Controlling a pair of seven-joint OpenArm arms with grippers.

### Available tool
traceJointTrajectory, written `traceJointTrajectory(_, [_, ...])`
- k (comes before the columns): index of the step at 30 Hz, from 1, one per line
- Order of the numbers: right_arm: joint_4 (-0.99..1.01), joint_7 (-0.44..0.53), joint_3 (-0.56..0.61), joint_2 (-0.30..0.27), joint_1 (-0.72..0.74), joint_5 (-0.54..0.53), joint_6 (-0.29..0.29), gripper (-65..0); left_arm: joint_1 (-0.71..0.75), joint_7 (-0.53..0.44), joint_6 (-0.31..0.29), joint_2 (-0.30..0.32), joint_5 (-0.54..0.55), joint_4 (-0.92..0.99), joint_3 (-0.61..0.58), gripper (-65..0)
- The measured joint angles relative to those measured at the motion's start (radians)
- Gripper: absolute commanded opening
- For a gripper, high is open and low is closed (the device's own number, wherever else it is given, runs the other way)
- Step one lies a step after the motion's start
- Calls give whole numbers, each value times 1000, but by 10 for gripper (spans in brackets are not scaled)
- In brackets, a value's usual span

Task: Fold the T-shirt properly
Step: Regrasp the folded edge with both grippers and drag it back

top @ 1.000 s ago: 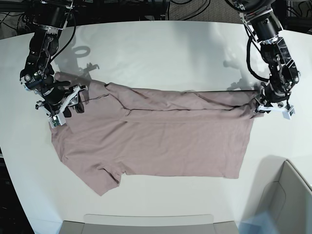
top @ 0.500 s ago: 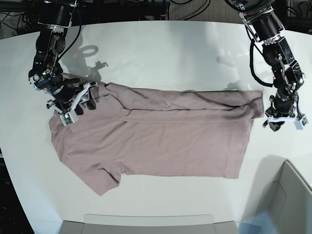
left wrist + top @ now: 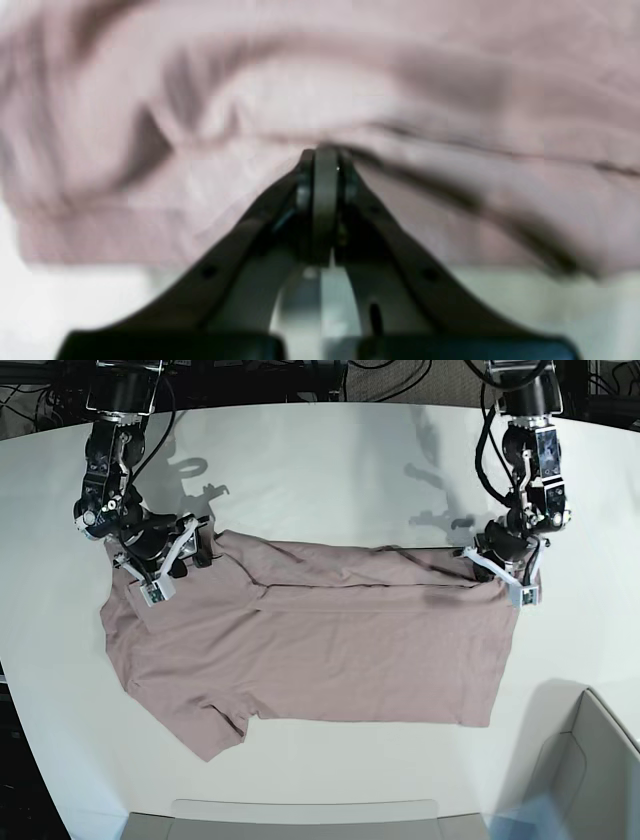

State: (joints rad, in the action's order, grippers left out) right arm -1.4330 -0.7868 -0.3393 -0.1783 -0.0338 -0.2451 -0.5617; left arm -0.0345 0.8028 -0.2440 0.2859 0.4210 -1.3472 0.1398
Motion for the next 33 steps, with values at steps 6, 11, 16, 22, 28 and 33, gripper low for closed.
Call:
traceJointTrajectory(6, [82,47,-1,-99,11,-30,-11,-365,-47,-43,-2,14,-80,136,3,-650])
traceJointTrajectory(11, [81,43,-2,-127,8,-28,-11,-365,10,-30,0,56,-82,76,6,-650])
traceJointTrajectory(16, [56,21,-2,-126,3,-17,-11,-365,53,25,8,55,-89,-21,6,-650])
traceJointTrajectory(22, [-39,-2,-19,-122,-39,5,-6,-365,77,117,11,52,-106,-108,21,-650])
traceJointTrajectory(28, [-241,-7,-116,-58,-60,-8,0,-378,121,135,19,0,-115,-358,150,-650])
traceJointTrajectory(33, [-247,-8,-107,-59,-19,0,0,-549,23,131,16,-10,-114,-340,55,-650])
